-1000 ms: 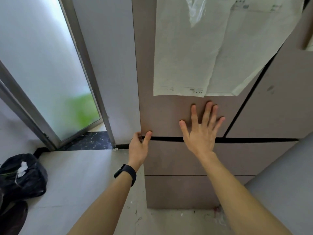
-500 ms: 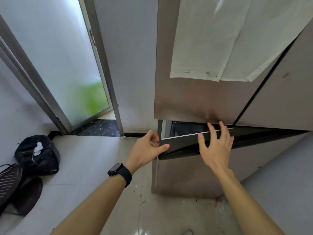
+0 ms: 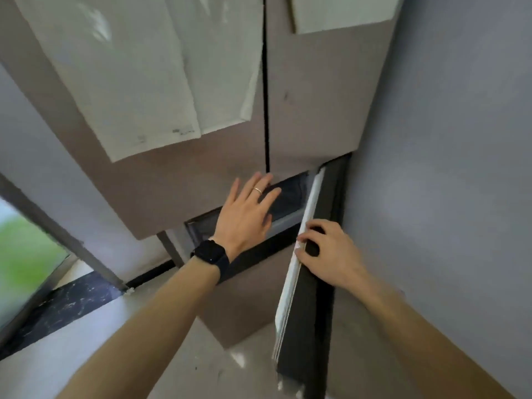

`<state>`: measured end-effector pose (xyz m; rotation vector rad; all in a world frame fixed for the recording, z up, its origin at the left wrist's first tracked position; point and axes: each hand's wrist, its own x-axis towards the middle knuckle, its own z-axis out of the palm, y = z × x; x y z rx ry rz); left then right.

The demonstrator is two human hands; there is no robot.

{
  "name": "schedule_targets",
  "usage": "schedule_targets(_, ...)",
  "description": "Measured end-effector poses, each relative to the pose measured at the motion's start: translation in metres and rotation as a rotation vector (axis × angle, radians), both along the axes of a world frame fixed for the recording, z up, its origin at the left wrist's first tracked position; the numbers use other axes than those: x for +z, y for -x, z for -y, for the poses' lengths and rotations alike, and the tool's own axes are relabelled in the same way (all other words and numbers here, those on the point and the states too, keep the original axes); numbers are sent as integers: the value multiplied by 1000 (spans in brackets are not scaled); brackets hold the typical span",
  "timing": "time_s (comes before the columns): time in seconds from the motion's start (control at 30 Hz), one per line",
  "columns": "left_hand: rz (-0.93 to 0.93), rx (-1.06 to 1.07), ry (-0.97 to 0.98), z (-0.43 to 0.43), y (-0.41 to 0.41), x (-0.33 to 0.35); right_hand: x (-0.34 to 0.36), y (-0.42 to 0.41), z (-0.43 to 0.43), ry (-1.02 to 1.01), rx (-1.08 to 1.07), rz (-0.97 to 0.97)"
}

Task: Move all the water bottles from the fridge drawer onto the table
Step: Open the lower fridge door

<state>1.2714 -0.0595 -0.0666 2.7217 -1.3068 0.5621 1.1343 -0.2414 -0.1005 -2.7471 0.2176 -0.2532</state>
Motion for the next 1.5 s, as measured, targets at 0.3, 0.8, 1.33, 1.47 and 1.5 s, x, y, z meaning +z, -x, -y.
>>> schedule_targets(0.3,159,-30,-121,140,-31,24,6,33,92,0,-278,-270)
schedule_targets(0.8,151,254,-89,177,-48,-2,5,68,232,216,-450,-351)
schedule_targets(1.33,145,331,-83,194,-41,-6,-2,58,313,347,-434,-266)
schedule_targets(1.47,142,337,-117,193,-39,-4,-7,58,320,361,-412,-236)
schedule_targets(1.5,144,330,-123,192,-40,-3,-7,58,321,359,-405,-226)
